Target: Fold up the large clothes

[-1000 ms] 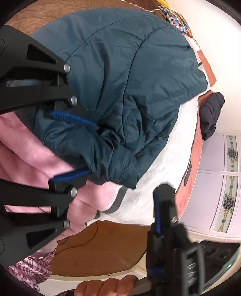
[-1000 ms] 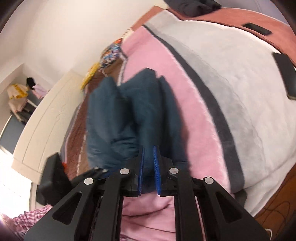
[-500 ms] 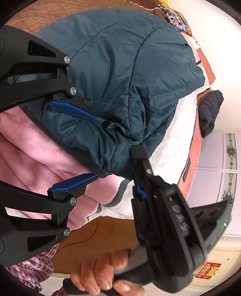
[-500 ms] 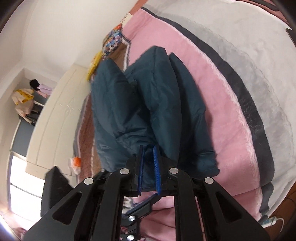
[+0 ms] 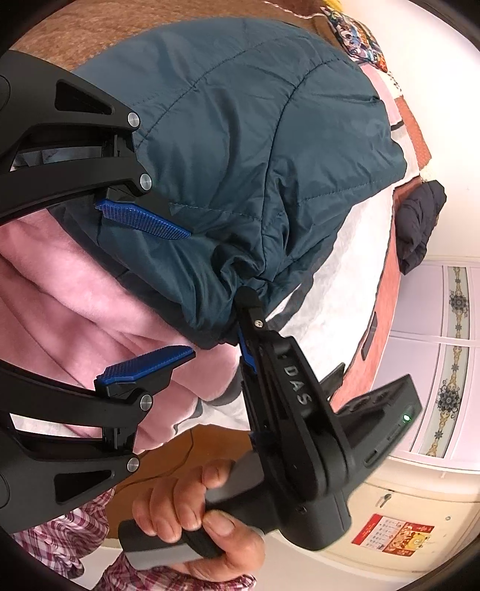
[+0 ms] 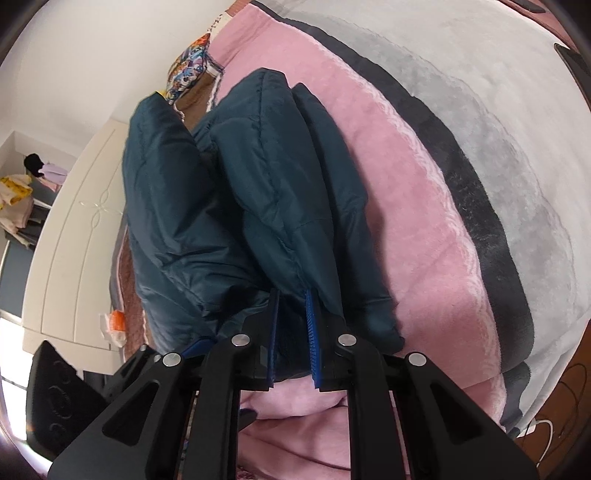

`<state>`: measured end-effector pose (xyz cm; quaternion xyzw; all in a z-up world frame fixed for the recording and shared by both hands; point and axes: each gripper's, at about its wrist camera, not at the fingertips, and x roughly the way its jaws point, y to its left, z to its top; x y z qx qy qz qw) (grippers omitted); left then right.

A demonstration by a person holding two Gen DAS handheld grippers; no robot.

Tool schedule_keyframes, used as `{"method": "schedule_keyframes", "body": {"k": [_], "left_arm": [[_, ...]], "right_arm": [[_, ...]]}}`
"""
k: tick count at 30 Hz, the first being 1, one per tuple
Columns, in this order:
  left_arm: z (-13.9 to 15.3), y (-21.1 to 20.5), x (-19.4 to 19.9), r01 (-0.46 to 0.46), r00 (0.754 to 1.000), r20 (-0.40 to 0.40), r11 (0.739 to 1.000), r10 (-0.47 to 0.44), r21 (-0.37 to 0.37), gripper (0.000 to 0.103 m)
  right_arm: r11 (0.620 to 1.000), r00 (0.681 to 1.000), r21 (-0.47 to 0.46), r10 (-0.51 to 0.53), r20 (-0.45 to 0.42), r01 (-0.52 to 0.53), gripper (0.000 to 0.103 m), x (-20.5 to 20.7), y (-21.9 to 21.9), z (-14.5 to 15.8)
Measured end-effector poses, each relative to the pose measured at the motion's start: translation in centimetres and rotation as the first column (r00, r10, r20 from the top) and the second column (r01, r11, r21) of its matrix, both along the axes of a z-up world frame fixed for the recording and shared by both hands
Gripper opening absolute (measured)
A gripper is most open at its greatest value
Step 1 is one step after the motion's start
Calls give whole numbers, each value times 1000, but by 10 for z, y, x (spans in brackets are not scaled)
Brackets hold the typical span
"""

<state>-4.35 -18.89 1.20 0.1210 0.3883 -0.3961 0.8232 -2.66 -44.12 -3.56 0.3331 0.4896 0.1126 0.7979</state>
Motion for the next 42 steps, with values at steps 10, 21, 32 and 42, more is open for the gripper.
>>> {"method": "schedule_keyframes", "body": {"k": [10, 21, 32, 42], "left_arm": [[6, 11, 1, -10, 1000, -11, 1000, 10, -21, 59], [45, 67, 2, -71, 997, 24, 992, 74, -106, 60], [32, 153, 37, -377, 926, -75, 913, 370, -158, 63], [-1, 173, 59, -483, 872, -181, 862, 456, -152, 65]], "right_arm": [[1000, 1000, -27, -7, -31, 6, 15, 8, 6, -20], [999, 999, -52, -8, -35, 6, 15, 12, 12, -33], [993, 1000, -122, -1, -22, -2, 15, 13, 31, -41], [988, 1000, -152, -10, 12, 12, 16, 6, 33, -8]]}}
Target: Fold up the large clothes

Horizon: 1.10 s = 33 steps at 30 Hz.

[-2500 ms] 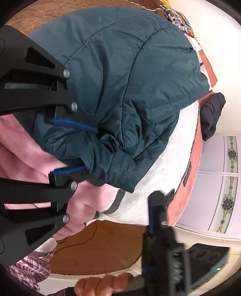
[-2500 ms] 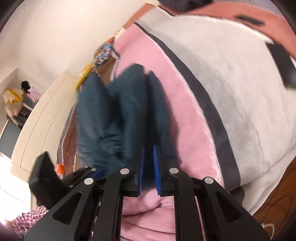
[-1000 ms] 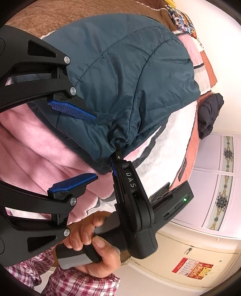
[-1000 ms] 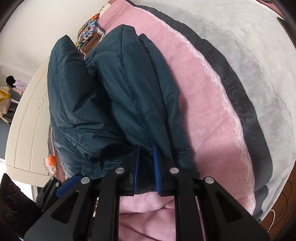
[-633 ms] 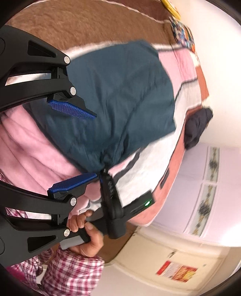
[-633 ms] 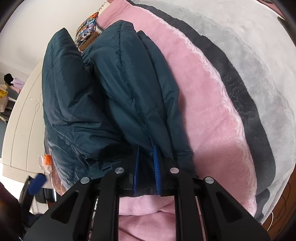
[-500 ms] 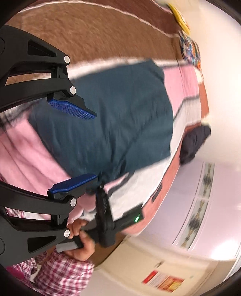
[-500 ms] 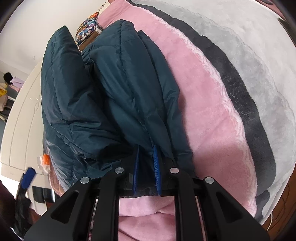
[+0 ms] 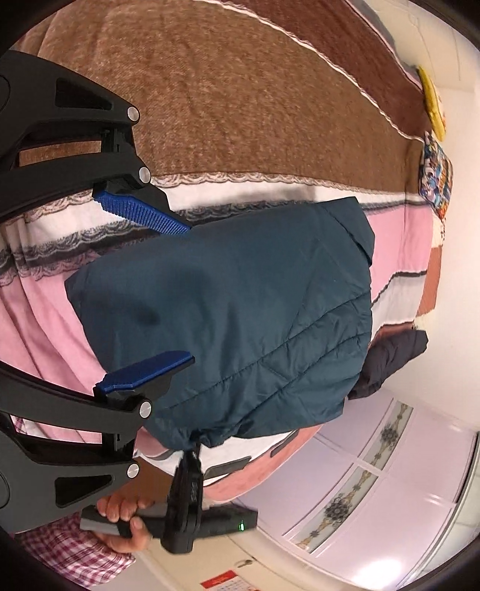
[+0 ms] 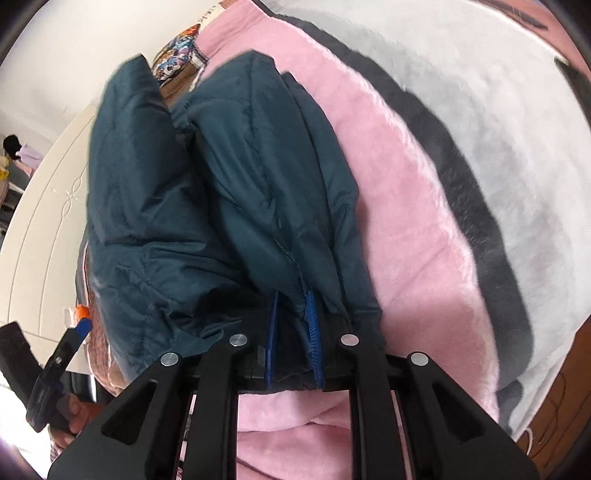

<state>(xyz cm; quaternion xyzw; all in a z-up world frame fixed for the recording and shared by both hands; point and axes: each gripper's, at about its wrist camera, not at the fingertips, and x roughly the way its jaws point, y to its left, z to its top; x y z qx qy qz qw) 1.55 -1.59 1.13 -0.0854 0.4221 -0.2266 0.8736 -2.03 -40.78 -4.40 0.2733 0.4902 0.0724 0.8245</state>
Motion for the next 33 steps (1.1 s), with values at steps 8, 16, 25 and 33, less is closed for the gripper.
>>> {"method": "schedule_keyframes", "body": {"k": [8, 16, 25, 33], "left_arm": [[-3, 12, 4, -35, 999, 10, 999, 35, -21, 65], [-4, 23, 4, -71, 997, 8, 997, 71, -19, 65], [-13, 38, 11, -114, 993, -28, 993, 113, -40, 65], [-32, 26, 35, -78, 988, -149, 977, 49, -196, 77]], "right_arm": [[999, 979, -45, 2, 204, 8, 17, -1, 8, 78], [983, 956, -73, 183, 231, -171, 17, 63, 73, 99], [980, 991, -154, 133, 26, -127, 10, 107, 69, 34], [996, 996, -19, 90, 4, -90, 7, 104, 52, 27]]}}
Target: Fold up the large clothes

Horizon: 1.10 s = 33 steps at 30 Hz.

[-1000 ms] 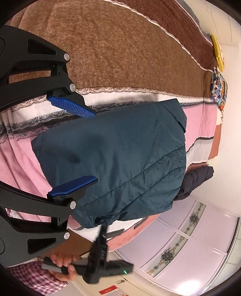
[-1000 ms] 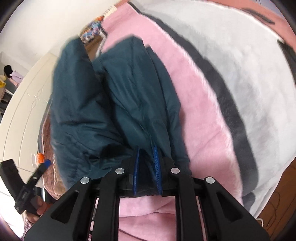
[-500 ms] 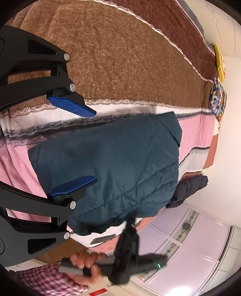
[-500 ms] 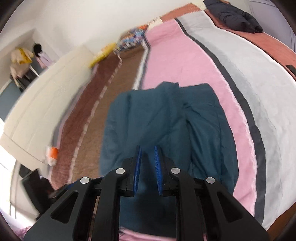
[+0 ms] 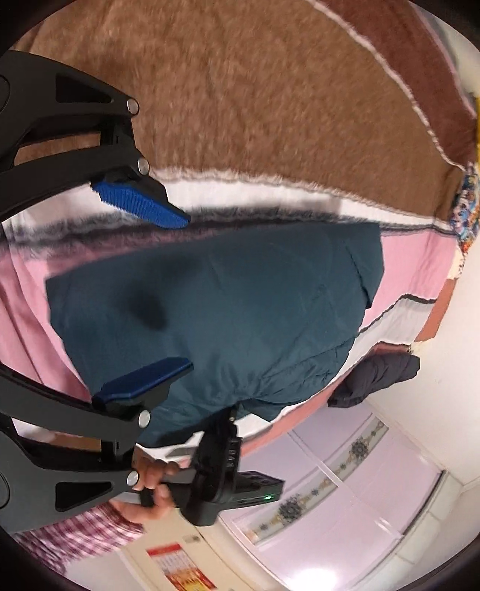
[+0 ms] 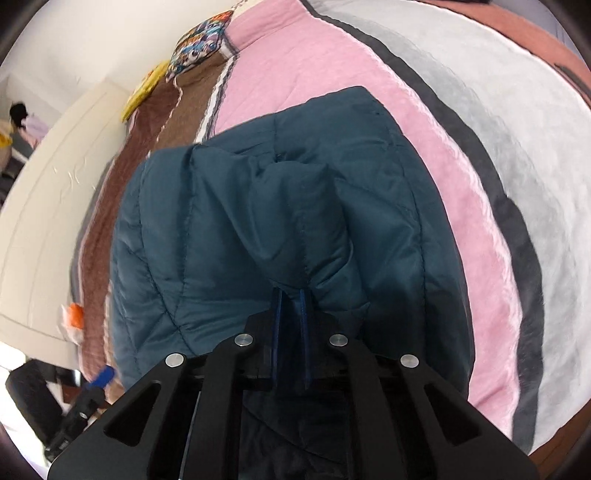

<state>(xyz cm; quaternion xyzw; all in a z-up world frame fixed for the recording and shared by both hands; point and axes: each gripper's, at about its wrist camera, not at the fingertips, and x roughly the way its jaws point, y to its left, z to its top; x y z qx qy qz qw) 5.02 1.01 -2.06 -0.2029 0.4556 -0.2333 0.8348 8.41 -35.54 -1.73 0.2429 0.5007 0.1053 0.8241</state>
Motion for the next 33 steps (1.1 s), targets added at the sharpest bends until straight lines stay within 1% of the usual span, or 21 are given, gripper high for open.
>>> {"method": "schedule_keyframes", "body": {"k": [2, 5, 6, 9, 10, 11, 14, 15, 18, 20, 22, 23, 24, 26, 29, 31, 32, 33], "left_arm": [[-11, -1, 11, -7, 999, -36, 999, 5, -50, 78], [-30, -5, 28, -3, 994, -108, 995, -8, -101, 80], [-36, -6, 30, -1, 992, -122, 993, -14, -119, 83], [-45, -11, 36, 9, 989, -141, 983, -36, -185, 84], [-47, -14, 37, 16, 988, -146, 980, -46, -200, 86], [-49, -18, 39, 24, 987, -149, 977, -57, -212, 88], [-51, -28, 40, 29, 988, -143, 980, -59, -198, 92], [-51, -33, 40, 39, 989, -136, 982, -64, -183, 93], [-47, -43, 39, 66, 990, -116, 987, -83, -146, 93], [-44, -49, 38, 79, 991, -101, 990, -91, -116, 93], [-40, -57, 40, 89, 992, -85, 993, -96, -82, 94], [-39, -62, 39, 97, 992, -77, 993, -101, -61, 95], [-38, -65, 40, 101, 992, -73, 994, -104, -48, 96], [-35, -72, 42, 106, 992, -68, 994, -108, -29, 98], [-34, -78, 43, 109, 992, -67, 994, -109, -16, 99], [-34, -82, 47, 112, 991, -71, 994, -113, -12, 99], [-35, -78, 46, 114, 991, -71, 993, -114, -13, 99], [-35, -80, 47, 115, 991, -71, 993, -116, -12, 99]], "right_arm": [[1000, 1000, 18, 5, 3, -5, 8, -1, -1, 4], [999, 1000, 20, 26, 13, -26, 11, -2, -4, 9], [999, 999, 16, 32, 15, -32, 12, -3, -4, 11], [998, 998, 21, 56, 30, -56, 25, 1, -3, 15], [998, 997, 15, 62, 35, -63, 33, 1, -3, 17], [998, 997, 11, 68, 39, -69, 38, 1, -2, 18], [997, 996, -2, 83, 42, -83, 39, -2, -2, 22], [996, 995, 2, 85, 44, -85, 39, -3, -3, 24], [996, 994, 43, 73, 84, -76, 41, -13, -18, 36], [998, 990, 61, 20, 141, -29, 61, -25, -39, 46], [999, 988, 33, -35, 152, 30, 68, -28, -59, 46], [998, 989, 14, -57, 140, 56, 69, -27, -68, 41], [996, 991, 12, -86, 103, 85, 70, -25, -78, 31], [991, 993, 64, -120, 6, 119, 70, -19, -92, 4], [987, 991, 113, -102, -85, 111, 70, -10, -94, -28], [990, 989, 107, -84, -120, 97, 71, -6, -89, -43], [989, 988, 116, -72, -135, 88, 74, -3, -86, -50], [988, 987, 127, -66, -146, 85, 75, -1, -86, -55]]}}
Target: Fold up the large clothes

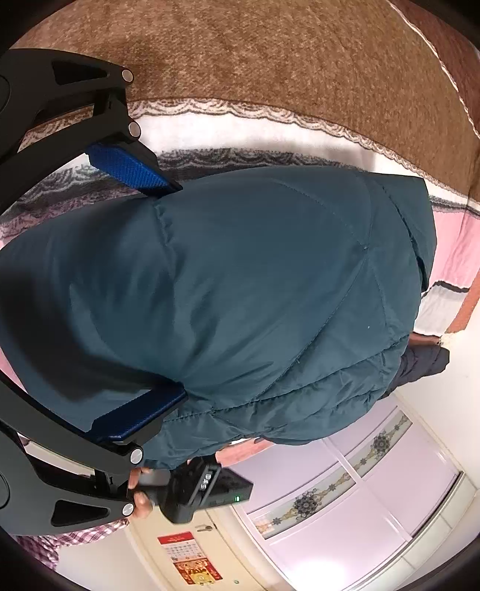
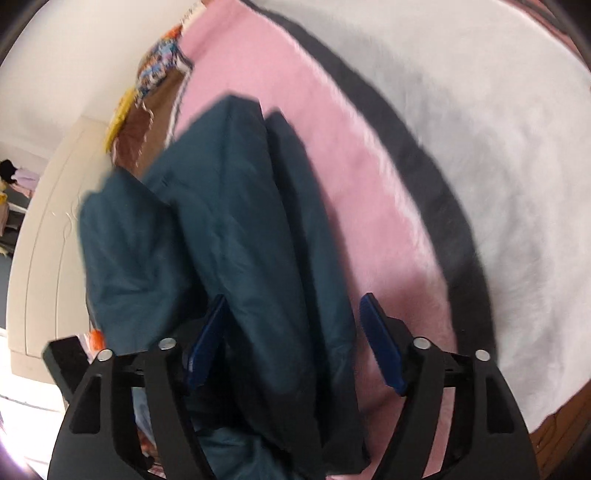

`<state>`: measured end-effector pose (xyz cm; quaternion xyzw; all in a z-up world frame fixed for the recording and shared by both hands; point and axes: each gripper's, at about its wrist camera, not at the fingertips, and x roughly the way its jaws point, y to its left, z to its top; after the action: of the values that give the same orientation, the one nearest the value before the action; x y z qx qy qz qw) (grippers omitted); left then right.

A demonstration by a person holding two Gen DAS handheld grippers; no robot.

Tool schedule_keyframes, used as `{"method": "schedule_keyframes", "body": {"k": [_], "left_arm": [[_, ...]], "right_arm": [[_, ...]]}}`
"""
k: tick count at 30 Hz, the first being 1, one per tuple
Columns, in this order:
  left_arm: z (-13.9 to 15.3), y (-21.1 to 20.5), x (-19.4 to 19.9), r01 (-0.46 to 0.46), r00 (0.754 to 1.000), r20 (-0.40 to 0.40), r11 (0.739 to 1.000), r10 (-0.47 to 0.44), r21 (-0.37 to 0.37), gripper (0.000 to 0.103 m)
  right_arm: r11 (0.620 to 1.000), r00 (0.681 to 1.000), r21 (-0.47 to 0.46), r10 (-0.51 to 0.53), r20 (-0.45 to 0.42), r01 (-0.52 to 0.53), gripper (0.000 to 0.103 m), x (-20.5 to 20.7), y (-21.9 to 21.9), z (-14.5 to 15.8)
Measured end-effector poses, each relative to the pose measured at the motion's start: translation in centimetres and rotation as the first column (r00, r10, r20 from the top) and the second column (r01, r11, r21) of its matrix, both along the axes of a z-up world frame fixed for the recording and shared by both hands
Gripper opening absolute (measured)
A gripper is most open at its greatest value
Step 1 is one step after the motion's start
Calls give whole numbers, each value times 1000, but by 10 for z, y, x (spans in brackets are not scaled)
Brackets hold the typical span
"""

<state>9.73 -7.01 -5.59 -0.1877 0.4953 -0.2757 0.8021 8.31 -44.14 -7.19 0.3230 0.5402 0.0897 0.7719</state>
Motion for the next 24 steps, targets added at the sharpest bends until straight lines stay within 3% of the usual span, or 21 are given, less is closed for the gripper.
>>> {"method": "schedule_keyframes", "body": {"k": [4, 8, 11, 14, 21, 24], "left_arm": [[1, -7, 3, 2, 1000, 12, 1000, -2, 1, 94], [12, -16, 1, 14, 995, 96, 998, -19, 56, 82], [21, -21, -3, 14, 988, 155, 996, -29, 93, 75], [30, -20, -1, 9, 979, 200, 995, -29, 100, 70], [49, 7, 16, -42, 966, 258, 993, 13, 108, 68], [54, 32, 28, -93, 957, 286, 989, 56, 118, 68]], "right_arm": [[995, 1000, 96, 18, -18, -16, 72, 5, 7, -21], [981, 999, 192, 36, 12, -38, 46, 4, 11, -27], [983, 995, 168, 68, 70, -79, 34, 4, 21, -16], [986, 990, 133, 81, 112, -96, 31, 2, 32, -6], [991, 973, 76, 91, 211, -109, 28, 4, 68, 22], [988, 966, 57, 126, 224, -142, 28, 29, 100, 31]]}}
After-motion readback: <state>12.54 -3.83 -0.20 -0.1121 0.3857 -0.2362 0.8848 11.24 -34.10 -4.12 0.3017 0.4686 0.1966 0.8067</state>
